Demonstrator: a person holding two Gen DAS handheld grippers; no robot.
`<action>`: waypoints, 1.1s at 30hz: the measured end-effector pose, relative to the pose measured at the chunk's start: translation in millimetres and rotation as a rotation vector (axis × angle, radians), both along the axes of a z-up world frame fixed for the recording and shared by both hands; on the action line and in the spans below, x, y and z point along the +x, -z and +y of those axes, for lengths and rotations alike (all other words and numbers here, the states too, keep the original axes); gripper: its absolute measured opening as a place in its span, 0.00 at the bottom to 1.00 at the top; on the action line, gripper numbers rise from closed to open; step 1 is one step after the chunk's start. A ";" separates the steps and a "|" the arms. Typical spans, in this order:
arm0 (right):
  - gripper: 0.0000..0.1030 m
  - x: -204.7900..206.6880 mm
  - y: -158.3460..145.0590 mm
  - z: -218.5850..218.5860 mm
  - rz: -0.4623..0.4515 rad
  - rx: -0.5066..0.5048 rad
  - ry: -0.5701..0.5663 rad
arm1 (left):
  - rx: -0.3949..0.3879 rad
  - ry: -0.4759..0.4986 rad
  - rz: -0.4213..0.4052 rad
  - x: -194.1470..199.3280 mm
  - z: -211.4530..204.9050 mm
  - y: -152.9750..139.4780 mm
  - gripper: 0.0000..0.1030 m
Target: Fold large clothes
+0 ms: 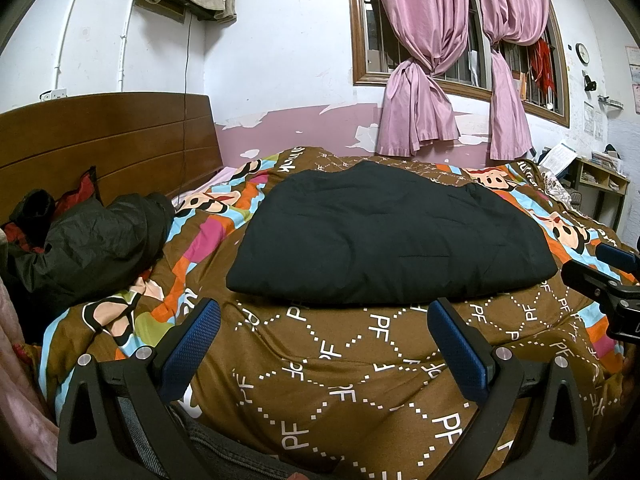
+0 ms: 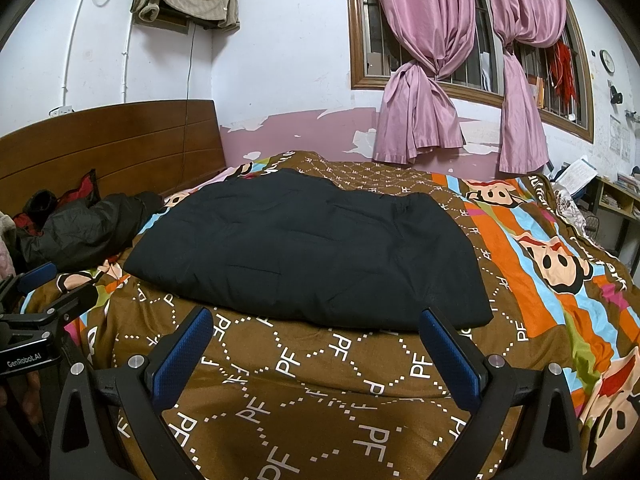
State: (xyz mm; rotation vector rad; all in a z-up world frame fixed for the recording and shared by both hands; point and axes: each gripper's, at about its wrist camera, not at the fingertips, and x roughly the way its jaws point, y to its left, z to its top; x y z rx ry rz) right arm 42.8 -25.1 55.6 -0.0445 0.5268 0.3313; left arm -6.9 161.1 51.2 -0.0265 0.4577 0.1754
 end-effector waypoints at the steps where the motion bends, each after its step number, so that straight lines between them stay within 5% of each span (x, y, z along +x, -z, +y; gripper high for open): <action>1: 1.00 0.0 0.0 0.0 0.000 0.000 0.000 | 0.000 0.000 0.000 -0.5 -0.3 0.1 0.98; 33: 1.00 -0.2 -0.5 1.0 0.002 0.000 0.000 | -0.009 0.001 -0.006 -0.8 0.7 0.0 0.98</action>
